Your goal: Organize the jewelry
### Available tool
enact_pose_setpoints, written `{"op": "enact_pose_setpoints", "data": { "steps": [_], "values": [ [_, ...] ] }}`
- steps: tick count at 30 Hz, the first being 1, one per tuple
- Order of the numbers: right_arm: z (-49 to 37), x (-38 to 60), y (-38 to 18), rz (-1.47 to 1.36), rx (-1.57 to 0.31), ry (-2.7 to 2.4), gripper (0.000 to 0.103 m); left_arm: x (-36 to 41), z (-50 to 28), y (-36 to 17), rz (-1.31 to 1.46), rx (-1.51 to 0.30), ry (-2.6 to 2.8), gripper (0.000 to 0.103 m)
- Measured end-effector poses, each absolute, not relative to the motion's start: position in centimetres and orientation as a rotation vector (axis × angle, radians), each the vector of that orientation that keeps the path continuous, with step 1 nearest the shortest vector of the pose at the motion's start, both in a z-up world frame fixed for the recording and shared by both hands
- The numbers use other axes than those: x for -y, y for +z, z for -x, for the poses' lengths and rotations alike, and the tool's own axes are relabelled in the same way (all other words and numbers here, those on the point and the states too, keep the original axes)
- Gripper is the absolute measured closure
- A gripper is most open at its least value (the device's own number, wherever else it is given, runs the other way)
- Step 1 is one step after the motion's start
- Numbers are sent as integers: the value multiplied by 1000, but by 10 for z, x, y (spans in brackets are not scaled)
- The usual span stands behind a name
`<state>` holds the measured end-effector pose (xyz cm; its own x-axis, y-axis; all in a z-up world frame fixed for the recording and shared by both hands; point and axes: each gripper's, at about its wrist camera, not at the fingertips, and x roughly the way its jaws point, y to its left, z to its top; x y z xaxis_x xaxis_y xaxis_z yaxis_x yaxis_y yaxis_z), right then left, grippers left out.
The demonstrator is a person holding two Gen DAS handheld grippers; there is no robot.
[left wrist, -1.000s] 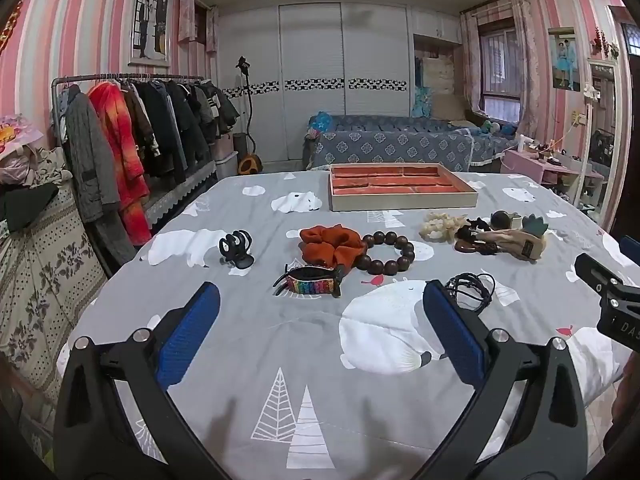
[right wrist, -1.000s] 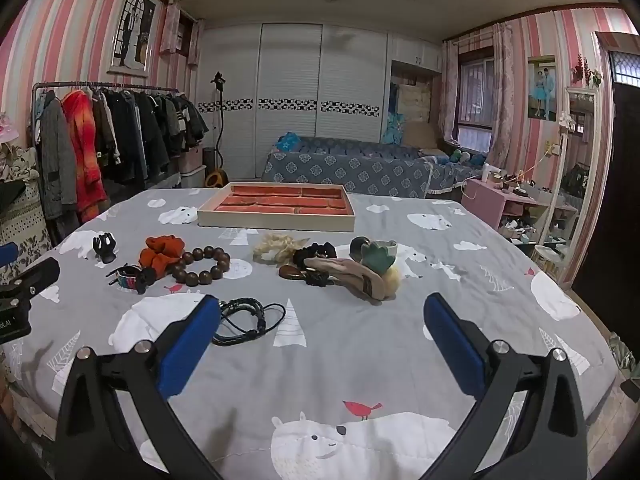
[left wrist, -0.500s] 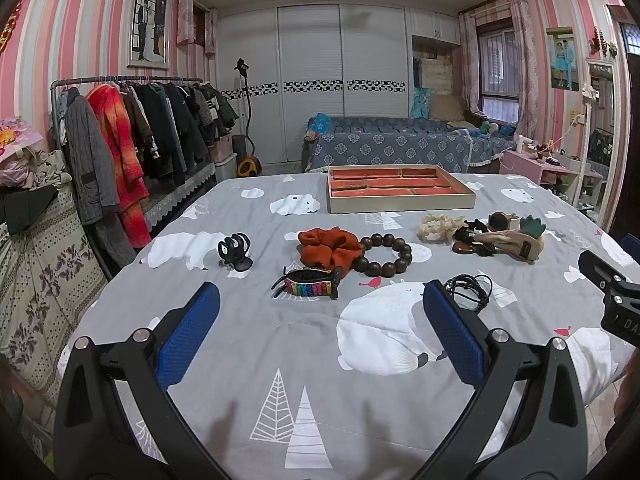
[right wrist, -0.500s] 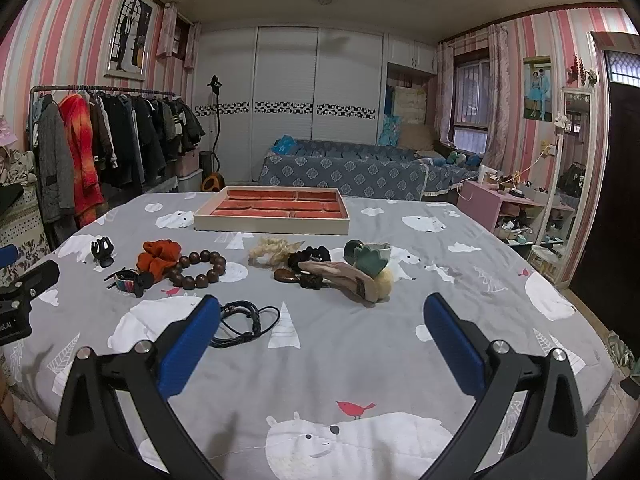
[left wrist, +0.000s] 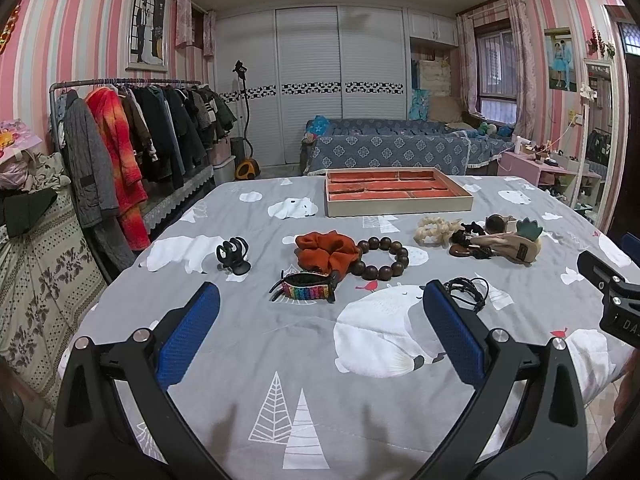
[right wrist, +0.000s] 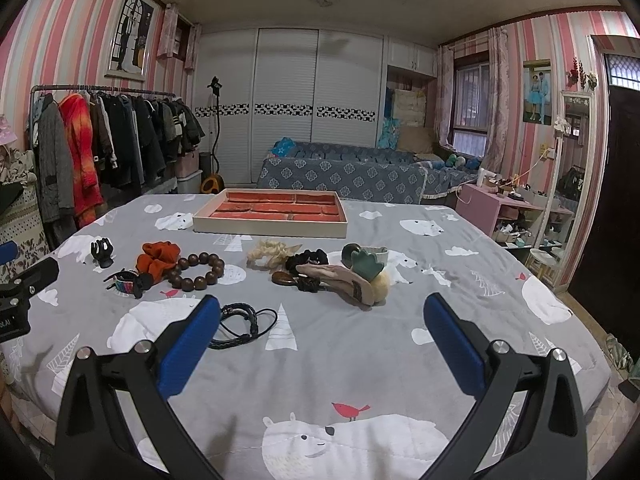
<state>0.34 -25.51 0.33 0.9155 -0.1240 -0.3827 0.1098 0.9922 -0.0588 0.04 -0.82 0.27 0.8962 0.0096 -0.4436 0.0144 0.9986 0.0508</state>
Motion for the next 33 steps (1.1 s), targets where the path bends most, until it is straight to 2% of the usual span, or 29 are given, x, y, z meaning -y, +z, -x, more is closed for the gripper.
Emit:
{"op": "enact_pose_setpoints", "data": {
  "steps": [33],
  "values": [
    [1, 262, -2, 25, -403, -141, 4, 11, 3, 9, -54, -454, -8, 5]
  ]
}}
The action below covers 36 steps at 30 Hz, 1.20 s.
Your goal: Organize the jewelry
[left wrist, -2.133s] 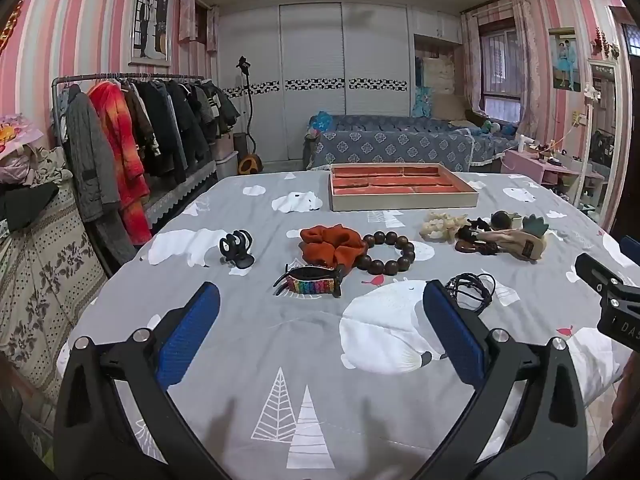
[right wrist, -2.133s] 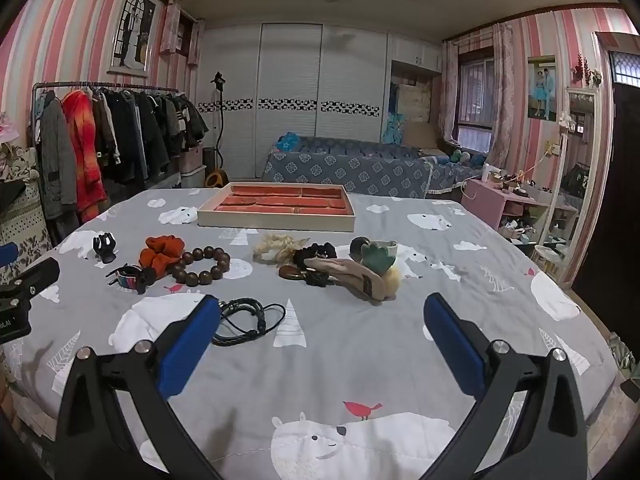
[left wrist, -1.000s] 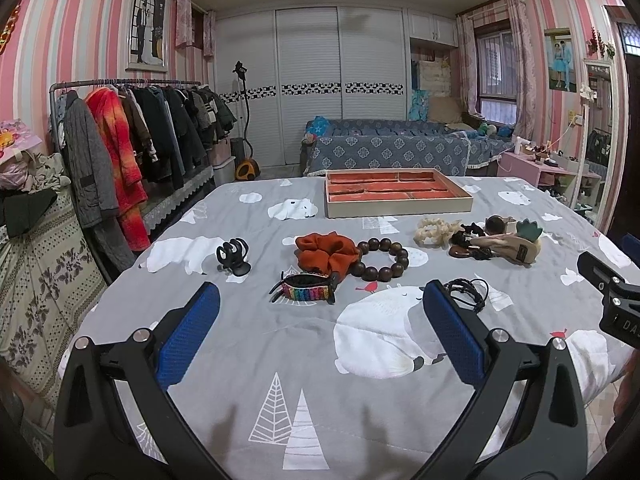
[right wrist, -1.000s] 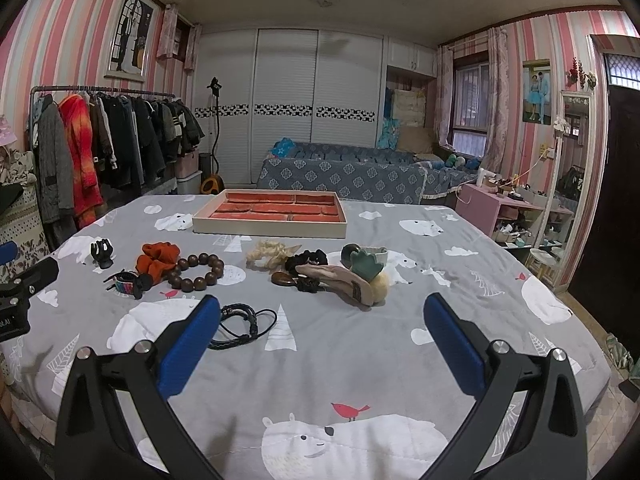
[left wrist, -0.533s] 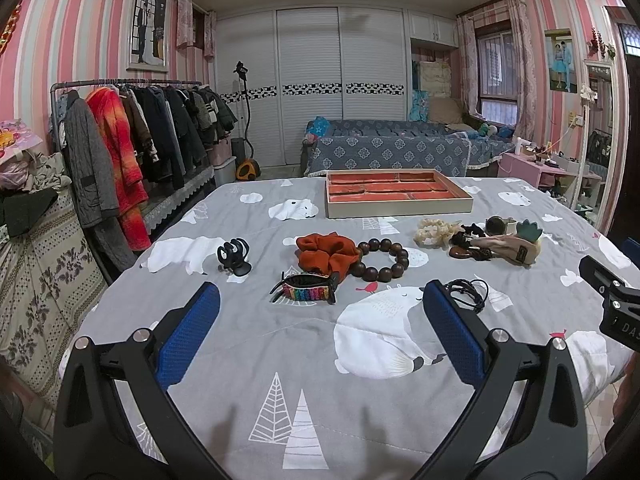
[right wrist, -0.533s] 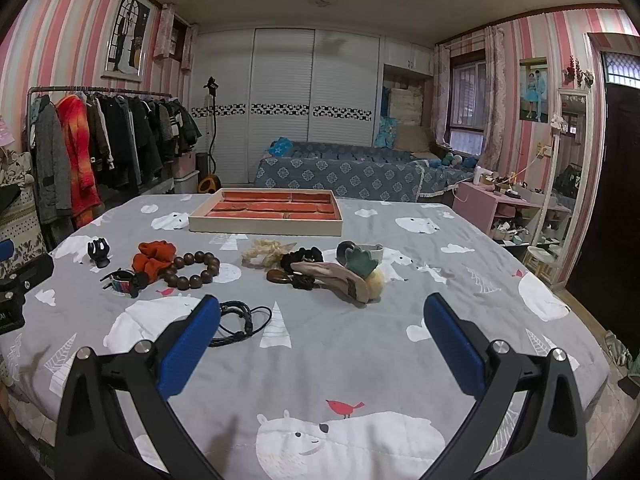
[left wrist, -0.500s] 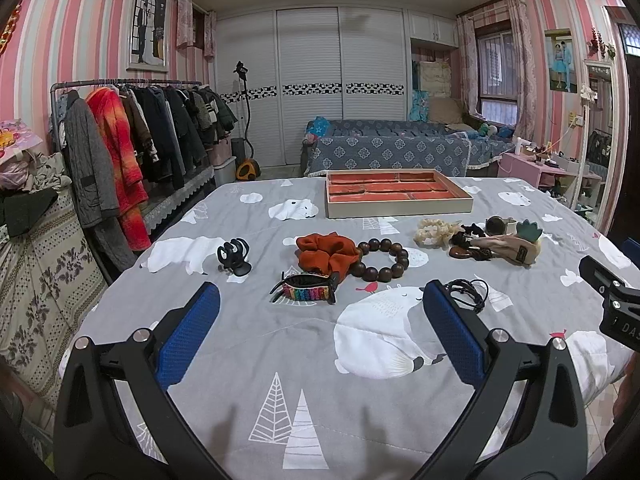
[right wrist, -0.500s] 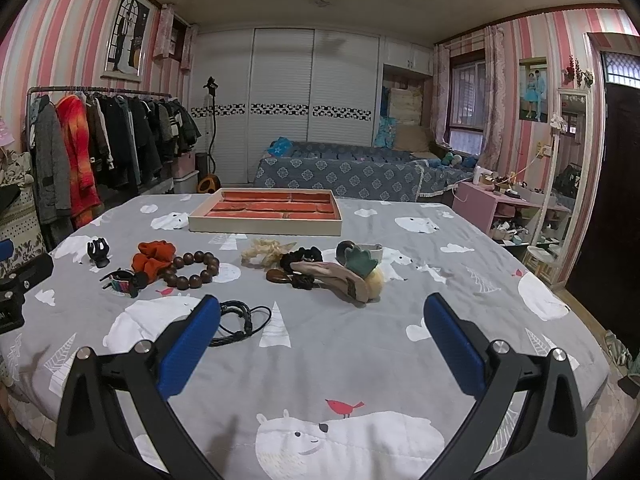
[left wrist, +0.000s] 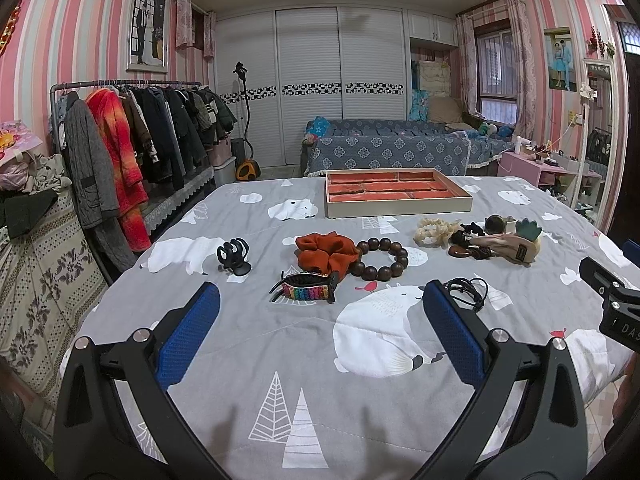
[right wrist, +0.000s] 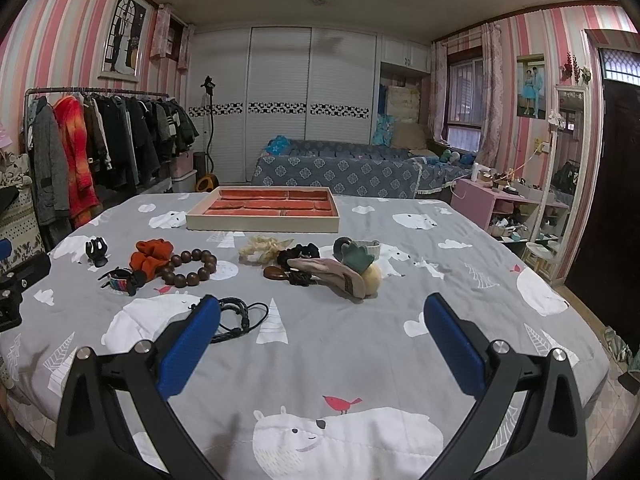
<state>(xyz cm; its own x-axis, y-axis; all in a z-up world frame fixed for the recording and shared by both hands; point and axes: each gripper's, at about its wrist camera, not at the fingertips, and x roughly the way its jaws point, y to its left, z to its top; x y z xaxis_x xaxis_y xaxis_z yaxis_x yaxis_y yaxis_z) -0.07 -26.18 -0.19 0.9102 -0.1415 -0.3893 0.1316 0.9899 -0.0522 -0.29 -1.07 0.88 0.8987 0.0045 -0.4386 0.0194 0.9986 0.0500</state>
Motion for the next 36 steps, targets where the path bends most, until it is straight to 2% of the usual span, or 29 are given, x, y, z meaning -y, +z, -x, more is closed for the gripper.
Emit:
{"op": "enact_pose_setpoints", "data": {
  "steps": [36],
  "values": [
    [0, 266, -3, 26, -401, -150, 4, 11, 4, 9, -57, -452, -8, 5]
  ]
}}
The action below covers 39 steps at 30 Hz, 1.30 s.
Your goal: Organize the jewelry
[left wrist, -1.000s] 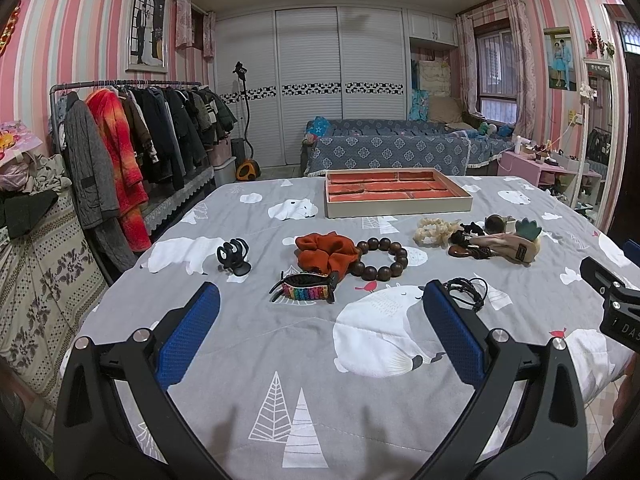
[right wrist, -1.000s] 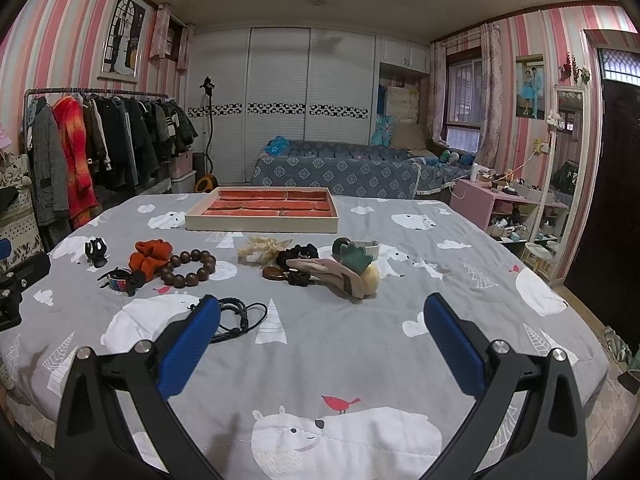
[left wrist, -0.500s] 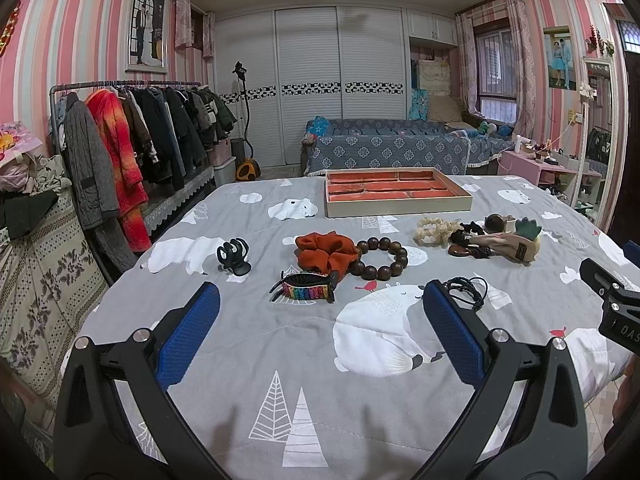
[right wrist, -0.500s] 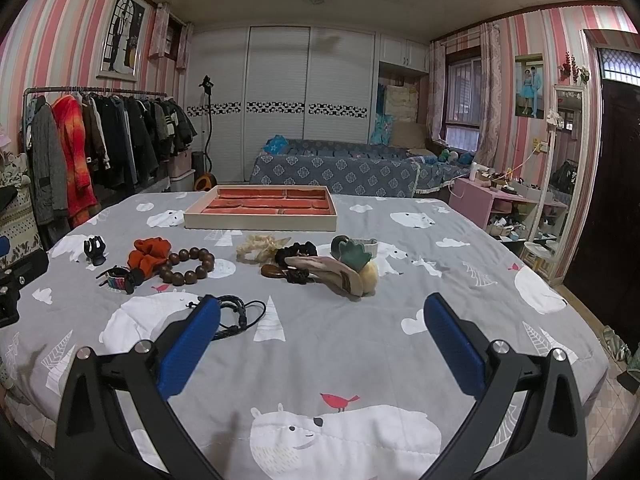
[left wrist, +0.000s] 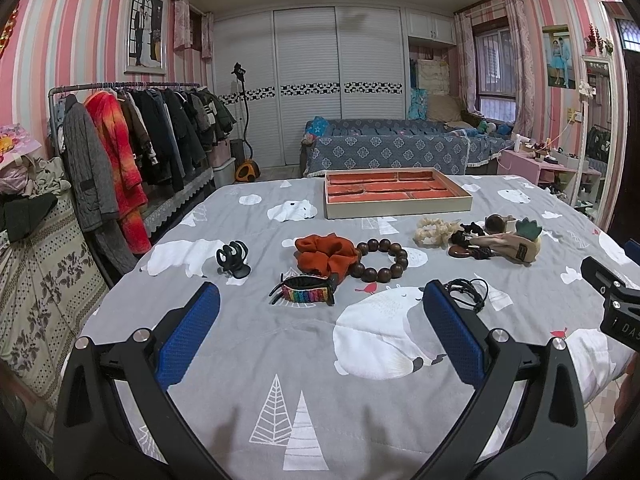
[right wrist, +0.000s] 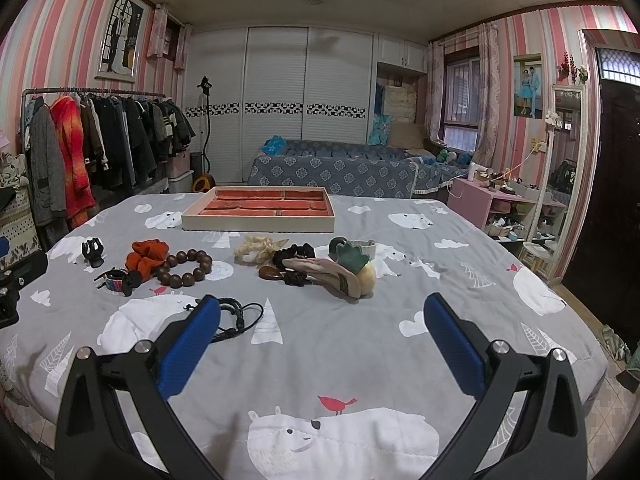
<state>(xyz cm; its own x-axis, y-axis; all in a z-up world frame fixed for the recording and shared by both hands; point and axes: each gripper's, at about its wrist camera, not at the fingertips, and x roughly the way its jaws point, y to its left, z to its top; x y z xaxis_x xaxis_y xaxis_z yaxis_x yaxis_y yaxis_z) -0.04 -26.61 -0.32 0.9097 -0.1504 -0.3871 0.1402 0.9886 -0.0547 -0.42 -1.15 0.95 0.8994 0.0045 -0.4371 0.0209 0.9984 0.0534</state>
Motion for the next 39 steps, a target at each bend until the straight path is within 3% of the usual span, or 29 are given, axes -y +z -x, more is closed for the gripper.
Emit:
{"op": "enact_pose_setpoints", "data": {
  "steps": [21, 39],
  "values": [
    [1, 264, 3, 24, -382, -157, 4, 8, 0, 12, -65, -448, -21, 5],
    [-55, 253, -25, -8, -531, -195, 4, -13, -56, -22, -75, -570, -39, 5]
  ]
}}
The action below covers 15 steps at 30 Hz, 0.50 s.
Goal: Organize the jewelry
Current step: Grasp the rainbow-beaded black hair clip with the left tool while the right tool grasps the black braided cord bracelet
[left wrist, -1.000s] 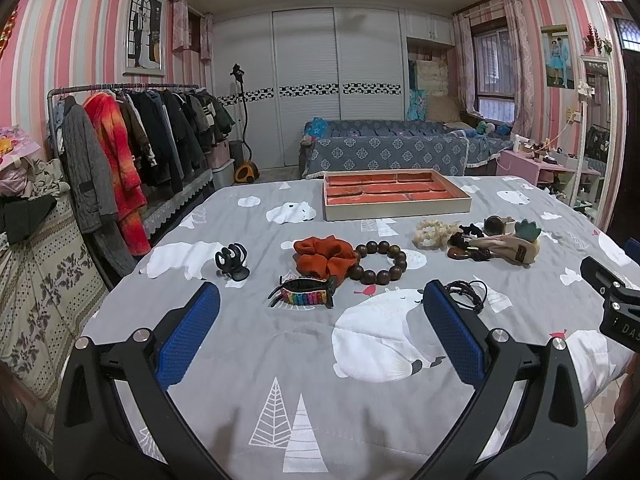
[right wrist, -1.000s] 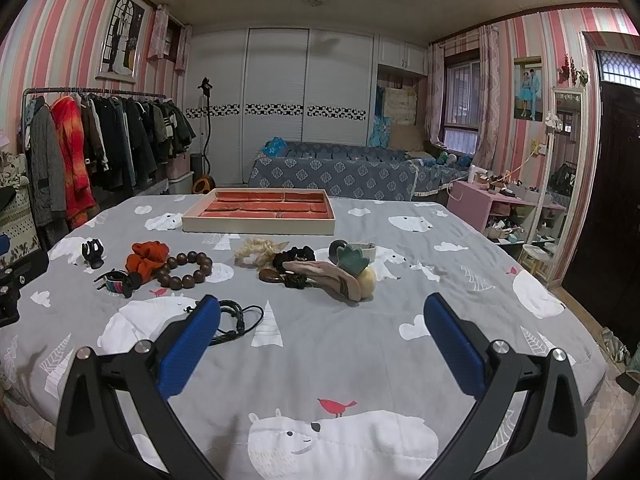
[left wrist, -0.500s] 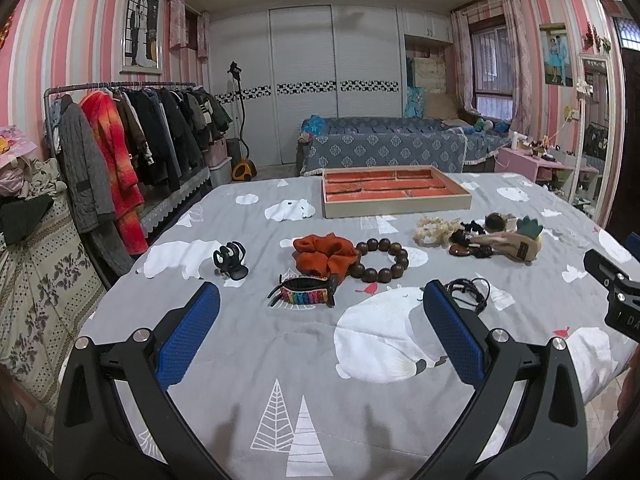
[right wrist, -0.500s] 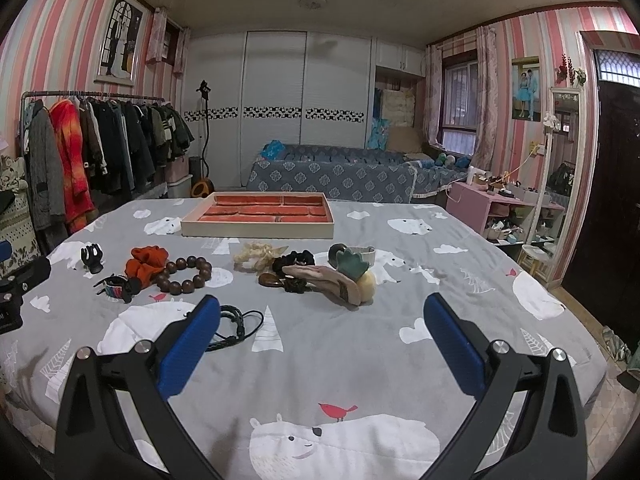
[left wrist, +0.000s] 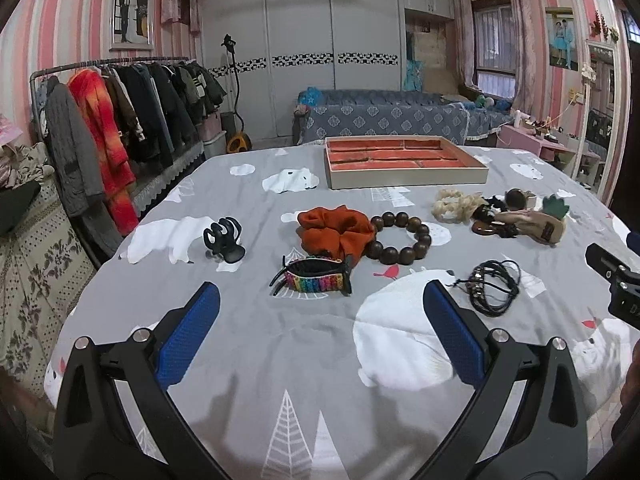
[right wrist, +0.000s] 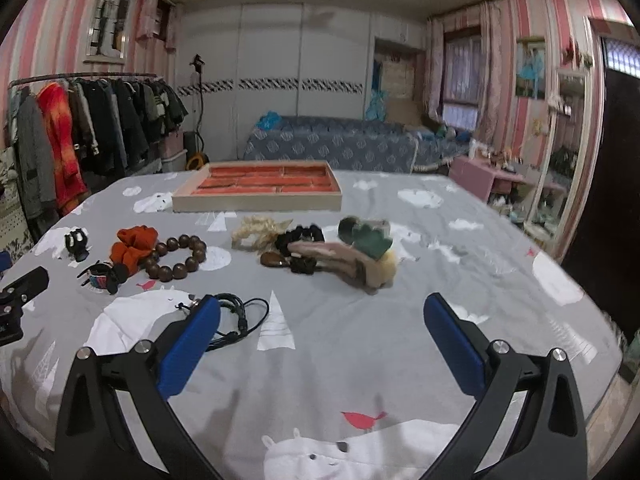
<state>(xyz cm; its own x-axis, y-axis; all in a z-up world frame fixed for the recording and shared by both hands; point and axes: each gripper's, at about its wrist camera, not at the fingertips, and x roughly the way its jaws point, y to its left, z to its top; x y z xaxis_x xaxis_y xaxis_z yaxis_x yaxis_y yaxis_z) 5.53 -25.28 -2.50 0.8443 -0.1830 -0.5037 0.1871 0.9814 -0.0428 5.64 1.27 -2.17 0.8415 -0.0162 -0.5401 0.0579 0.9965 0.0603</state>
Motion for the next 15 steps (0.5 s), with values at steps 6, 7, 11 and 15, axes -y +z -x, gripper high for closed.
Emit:
{"op": "enact_pose_setpoints", "data": {
  "steps": [6, 7, 11, 15],
  "values": [
    [-83, 247, -41, -5, -616, -195, 4, -16, -87, -36, -89, -634, -40, 5],
    [-85, 246, -43, -3, -621, -194, 4, -17, -90, -37, -92, -638, -40, 5],
    [-99, 241, -48, 4, -649, -177, 4, -17, -107, -42, -98, -664, -62, 5],
    [-114, 235, -55, 25, -686, -172, 4, -16, -123, -50, -102, -704, -76, 5]
  ]
}}
